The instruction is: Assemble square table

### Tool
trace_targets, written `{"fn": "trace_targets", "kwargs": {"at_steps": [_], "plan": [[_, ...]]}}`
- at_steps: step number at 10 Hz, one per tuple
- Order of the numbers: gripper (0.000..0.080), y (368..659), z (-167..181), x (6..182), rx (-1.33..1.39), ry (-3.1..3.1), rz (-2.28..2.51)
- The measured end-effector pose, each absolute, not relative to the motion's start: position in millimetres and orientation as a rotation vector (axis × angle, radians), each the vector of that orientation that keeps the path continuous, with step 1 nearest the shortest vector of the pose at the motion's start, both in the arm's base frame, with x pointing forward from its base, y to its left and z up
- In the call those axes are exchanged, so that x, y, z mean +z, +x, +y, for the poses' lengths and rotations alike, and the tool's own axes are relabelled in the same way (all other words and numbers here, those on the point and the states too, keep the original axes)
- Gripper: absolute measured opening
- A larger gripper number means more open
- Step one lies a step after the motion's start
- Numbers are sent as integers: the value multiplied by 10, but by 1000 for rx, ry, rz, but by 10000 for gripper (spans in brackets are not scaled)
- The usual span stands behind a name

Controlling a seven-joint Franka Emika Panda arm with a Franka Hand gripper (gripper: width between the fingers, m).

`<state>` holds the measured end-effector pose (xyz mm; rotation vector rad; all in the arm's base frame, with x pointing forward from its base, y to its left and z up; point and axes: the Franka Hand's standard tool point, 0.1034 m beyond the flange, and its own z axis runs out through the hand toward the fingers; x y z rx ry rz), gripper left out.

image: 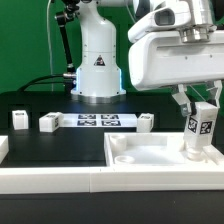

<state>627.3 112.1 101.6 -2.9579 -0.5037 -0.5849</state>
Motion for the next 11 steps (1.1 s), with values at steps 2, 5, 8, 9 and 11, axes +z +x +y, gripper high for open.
{"fn": "trace_targets", "kwargs": {"at_steps": [2,5,8,9,11], "plan": [[290,6283,1128,1009,-587,-2957,-504],[290,6296,1109,938,-585,-2959,-499],[290,6293,1115,882,-639,-2955,-495],[290,6293,1117,882,-658,-2953,-494],[290,6285,1099,884,-697,-2952,-491]]}}
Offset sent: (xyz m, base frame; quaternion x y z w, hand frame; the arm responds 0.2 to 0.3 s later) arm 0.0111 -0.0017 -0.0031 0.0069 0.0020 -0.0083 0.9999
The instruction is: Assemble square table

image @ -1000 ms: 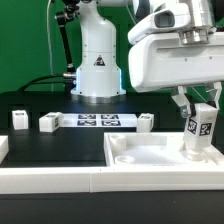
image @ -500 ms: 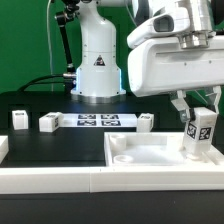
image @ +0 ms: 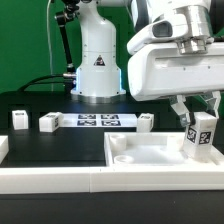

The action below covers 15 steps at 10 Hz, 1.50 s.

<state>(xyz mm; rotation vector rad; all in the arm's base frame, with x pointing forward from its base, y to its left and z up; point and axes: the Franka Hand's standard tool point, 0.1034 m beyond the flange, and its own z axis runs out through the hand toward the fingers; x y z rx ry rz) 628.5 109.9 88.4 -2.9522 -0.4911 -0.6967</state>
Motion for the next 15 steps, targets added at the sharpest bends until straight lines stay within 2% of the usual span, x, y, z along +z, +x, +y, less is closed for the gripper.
{"fn": "trace_targets", "kwargs": {"at_steps": [2,3,4,8,12,15], "plan": [[297,6285,1098,882,-696,-2952,-491],[501,6284,1098,881,-696,-2953,-491],[609,6284,1097,881,-695,-2953,-491],[647,6285,1086,882,-693,-2954,-491],[648,6310,1071,1019,-676,-2956,-494],[648,6284,1087,986,-631,-2959,-489]]}}
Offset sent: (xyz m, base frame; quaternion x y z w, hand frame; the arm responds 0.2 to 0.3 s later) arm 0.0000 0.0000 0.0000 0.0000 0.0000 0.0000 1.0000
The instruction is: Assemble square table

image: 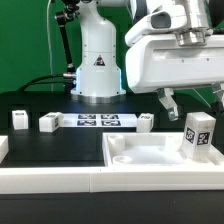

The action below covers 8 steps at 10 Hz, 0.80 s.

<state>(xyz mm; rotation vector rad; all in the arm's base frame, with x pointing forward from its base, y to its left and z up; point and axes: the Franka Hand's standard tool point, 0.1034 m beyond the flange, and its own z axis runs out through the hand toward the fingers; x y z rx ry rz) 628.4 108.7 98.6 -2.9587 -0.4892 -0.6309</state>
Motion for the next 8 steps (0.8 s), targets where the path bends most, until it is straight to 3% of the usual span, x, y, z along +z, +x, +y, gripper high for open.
{"fn": "trace_targets", "kwargs": {"at_steps": [7,8], "plan": [[648,6097,1143,904,224,-2944,-502],[648,6215,1159,909,244,-2937,-502]]}}
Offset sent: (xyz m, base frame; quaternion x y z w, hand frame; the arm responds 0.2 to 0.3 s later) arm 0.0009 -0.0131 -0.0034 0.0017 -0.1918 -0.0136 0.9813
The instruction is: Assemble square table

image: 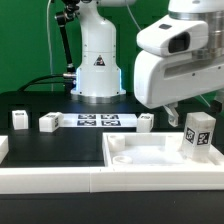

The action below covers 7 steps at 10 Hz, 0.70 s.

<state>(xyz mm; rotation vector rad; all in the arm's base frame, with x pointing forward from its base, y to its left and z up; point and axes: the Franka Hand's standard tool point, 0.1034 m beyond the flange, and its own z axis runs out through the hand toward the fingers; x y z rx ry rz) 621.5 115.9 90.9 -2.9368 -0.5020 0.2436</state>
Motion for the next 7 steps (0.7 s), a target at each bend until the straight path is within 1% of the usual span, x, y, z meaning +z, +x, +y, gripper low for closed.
{"fn": "trace_targets", "kwargs": {"at_steps": [3,6,7], "plan": [[648,6340,1122,956,207,-2938,-494],[648,6338,1127,941,204,-2942,-491],[648,6404,1118,933,152,-2977,-499]]}}
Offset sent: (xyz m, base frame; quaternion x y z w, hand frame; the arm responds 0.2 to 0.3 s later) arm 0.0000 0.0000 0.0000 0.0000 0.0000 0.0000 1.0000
